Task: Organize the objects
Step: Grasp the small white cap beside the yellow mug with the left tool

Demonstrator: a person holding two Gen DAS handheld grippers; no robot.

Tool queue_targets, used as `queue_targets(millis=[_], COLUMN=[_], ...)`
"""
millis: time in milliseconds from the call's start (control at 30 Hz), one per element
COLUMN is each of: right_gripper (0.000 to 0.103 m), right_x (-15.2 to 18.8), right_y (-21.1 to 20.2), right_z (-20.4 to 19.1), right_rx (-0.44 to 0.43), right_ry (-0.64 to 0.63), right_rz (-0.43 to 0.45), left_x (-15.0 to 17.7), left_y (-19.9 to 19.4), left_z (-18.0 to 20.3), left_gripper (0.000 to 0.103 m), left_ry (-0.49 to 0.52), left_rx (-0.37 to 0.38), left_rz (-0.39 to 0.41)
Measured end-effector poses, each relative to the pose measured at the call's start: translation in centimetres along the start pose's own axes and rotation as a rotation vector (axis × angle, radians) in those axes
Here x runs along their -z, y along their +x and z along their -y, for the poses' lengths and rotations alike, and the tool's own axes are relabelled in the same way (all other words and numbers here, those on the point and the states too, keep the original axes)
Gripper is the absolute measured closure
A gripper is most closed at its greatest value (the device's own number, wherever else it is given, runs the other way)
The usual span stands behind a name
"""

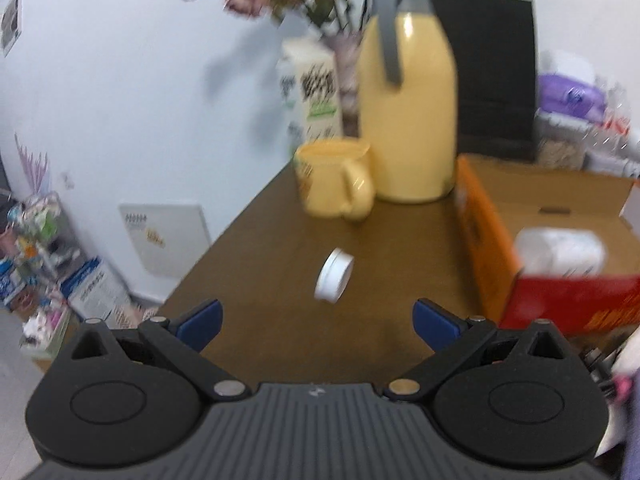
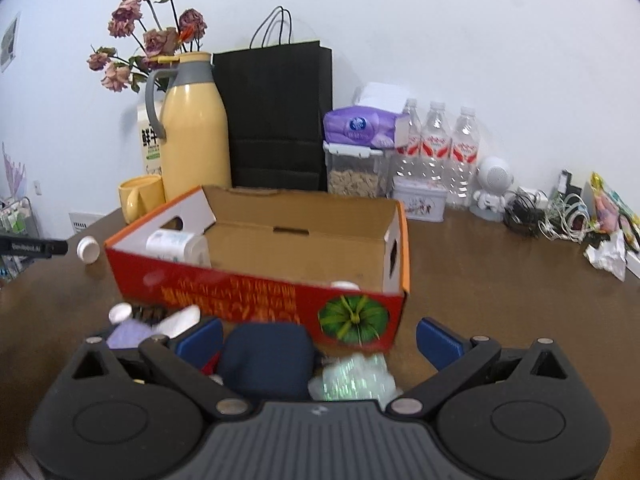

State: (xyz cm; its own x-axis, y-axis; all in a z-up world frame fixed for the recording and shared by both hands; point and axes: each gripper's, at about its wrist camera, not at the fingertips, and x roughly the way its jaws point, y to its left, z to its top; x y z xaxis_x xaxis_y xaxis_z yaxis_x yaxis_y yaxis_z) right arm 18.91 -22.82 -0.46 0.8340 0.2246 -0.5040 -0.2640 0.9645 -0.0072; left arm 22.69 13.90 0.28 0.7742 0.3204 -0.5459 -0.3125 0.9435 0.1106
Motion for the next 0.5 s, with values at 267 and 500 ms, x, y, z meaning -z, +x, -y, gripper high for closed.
queue_targets(millis=[267,500], right_gripper=[0.000,0.000], right_x=[1.9,2.1], right_y=[-1.9,-1.8], right_z=[0.5,0.5], right_rx=[0.064,0.115], right_ry=[0.033,0.047], right_rz=[-0.028,-0.047], left_x=[-0.1,-1.6], left_y=[3.9,7.7], left_z=[-1.4,-0.5], left_gripper=[0.000,0.019], left_ry=[0.007,0.038], left_rx=[0.005,0.064], left_rz=[0.001,-0.015])
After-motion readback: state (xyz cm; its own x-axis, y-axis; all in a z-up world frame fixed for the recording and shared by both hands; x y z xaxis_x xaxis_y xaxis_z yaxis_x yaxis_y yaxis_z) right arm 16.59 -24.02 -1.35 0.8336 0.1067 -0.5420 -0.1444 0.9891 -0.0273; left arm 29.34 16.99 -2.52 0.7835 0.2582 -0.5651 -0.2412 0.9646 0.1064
